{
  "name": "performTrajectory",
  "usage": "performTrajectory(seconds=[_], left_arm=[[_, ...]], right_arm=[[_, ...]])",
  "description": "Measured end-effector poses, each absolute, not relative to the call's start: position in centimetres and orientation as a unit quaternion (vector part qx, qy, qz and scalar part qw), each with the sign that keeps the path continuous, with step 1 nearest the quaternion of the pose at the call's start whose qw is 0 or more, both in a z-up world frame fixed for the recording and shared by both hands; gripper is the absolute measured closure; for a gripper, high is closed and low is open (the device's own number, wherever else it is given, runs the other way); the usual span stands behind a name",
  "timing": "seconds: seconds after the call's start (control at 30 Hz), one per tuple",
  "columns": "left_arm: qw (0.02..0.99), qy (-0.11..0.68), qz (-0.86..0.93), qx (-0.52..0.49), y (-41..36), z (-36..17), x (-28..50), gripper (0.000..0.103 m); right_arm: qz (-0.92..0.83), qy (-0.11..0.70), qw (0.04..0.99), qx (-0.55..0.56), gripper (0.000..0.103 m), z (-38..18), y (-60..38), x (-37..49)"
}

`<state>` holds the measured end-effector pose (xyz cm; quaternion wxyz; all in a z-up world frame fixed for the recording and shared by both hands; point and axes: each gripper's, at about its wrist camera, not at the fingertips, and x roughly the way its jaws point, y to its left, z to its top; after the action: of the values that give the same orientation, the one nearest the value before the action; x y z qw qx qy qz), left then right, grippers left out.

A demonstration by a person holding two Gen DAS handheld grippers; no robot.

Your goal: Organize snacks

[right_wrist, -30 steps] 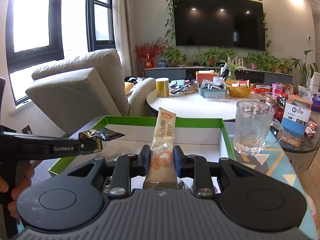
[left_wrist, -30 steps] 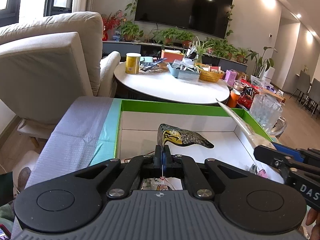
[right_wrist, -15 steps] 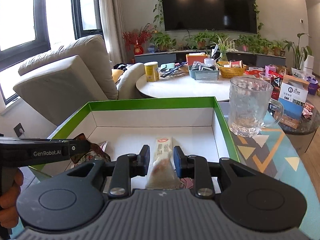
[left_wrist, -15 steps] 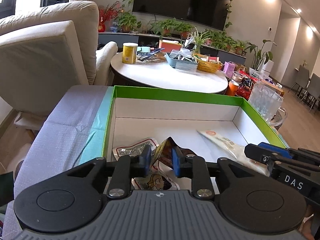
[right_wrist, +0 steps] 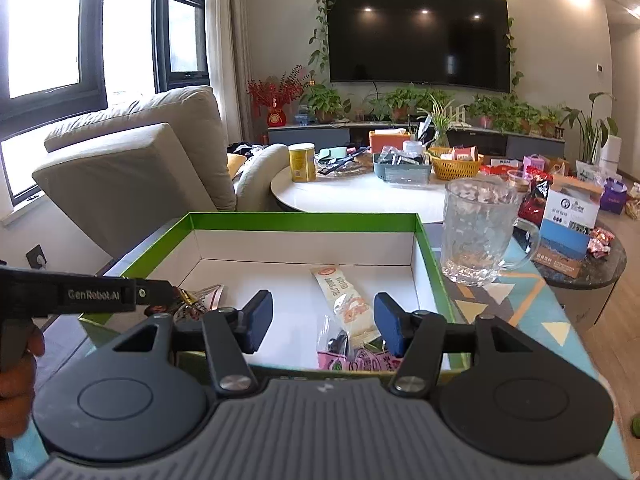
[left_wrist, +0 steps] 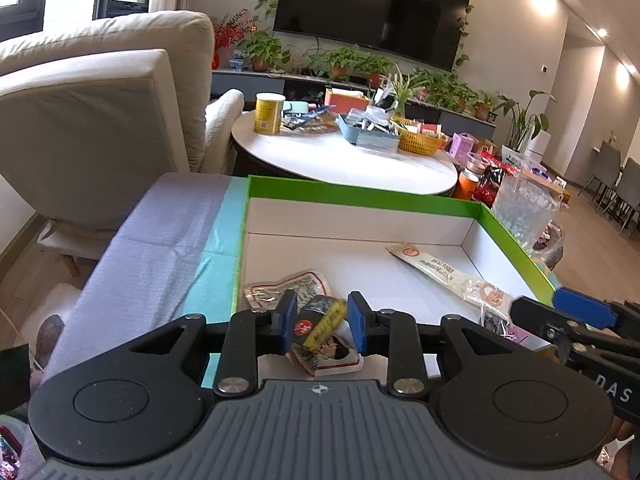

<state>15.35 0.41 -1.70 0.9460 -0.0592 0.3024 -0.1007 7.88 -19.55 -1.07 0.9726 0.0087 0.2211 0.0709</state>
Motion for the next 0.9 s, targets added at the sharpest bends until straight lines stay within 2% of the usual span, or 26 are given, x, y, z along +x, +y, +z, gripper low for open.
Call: performTrajectory(seconds=[0.37, 0.83, 0.9], left_arm=[[0.953, 0.282, -0.084, -0.069, 3.2, -0.1, 11.3, 0.071], [0.915, 0.373, -0.148, -0.04, 1.5, -4.7, 7.5, 0.069], [0.918, 0.368, -0.147, -0.033, 1.1, -4.9, 7.2, 0.068]], right_arm=[[0.064, 0.213, 0.975, 0.014, 0.046, -0.5, -20.5, 4.8], [0.09, 0.213, 0.973, -0.006, 0.046, -0.9, -19.4, 1.5], [0.091, 0.214, 0.972, -0.008, 0.046, -0.9, -19.2, 1.3]])
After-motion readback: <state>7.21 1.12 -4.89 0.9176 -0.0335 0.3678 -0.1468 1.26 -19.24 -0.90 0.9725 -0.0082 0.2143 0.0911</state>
